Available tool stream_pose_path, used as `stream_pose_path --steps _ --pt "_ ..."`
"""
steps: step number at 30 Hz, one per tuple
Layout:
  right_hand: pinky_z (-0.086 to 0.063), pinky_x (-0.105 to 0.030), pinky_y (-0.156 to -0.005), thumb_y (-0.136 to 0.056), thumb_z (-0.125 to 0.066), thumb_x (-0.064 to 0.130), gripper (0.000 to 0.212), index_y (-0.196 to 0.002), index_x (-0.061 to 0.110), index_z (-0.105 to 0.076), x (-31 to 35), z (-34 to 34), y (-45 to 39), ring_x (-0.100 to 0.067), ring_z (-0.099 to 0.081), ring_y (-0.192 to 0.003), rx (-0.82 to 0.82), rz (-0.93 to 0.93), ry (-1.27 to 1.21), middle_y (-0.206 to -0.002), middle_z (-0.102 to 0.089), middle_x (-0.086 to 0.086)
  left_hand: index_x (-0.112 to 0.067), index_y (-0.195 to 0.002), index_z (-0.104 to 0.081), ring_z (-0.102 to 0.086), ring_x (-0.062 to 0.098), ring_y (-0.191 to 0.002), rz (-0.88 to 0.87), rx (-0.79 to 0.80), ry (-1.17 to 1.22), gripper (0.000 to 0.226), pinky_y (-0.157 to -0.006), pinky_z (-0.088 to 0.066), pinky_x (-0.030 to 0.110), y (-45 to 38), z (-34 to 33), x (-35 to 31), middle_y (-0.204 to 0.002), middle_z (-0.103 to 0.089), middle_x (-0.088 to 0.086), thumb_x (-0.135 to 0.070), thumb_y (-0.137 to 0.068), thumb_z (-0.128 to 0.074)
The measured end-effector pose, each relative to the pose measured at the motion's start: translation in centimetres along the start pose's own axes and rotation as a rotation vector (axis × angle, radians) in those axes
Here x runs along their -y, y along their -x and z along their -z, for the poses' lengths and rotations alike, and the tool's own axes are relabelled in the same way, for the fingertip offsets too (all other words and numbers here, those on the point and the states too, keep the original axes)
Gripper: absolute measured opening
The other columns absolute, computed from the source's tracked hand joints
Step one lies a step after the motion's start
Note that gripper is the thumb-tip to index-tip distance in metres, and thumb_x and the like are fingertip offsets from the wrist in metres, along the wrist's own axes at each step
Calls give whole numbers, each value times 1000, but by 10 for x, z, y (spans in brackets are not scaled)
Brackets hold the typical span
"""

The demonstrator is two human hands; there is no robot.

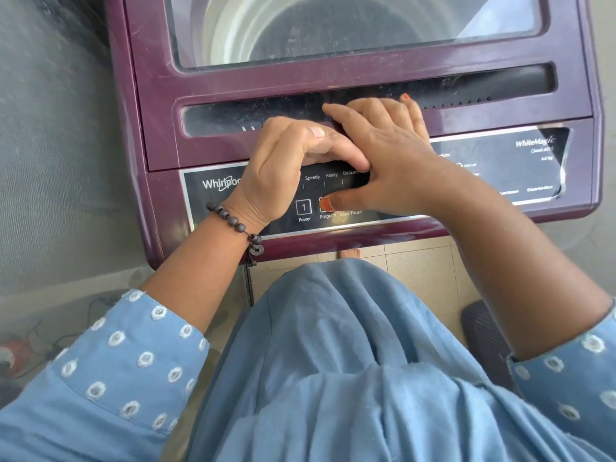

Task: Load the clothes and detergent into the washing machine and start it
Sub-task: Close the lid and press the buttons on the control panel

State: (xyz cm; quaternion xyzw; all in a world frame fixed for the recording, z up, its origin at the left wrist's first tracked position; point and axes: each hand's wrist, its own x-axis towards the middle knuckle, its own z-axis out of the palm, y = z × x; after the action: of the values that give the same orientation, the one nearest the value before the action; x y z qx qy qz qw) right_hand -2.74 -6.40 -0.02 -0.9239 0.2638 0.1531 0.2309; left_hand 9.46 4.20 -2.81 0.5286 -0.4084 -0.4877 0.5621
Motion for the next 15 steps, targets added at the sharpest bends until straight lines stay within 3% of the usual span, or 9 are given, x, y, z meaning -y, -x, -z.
stream_pose_path --steps 15 --pt "8 -46 -118 -62 -73 64 113 -153 29 -17 -2 -1 3 -25 -17 -142 -39 -11 -46 -146 -31 3 -3 -94 -71 -69 19 -95 -10 -22 -35 52 -86 -50 25 2 -8 -3 -92 -73 12 -4 -86 -20"
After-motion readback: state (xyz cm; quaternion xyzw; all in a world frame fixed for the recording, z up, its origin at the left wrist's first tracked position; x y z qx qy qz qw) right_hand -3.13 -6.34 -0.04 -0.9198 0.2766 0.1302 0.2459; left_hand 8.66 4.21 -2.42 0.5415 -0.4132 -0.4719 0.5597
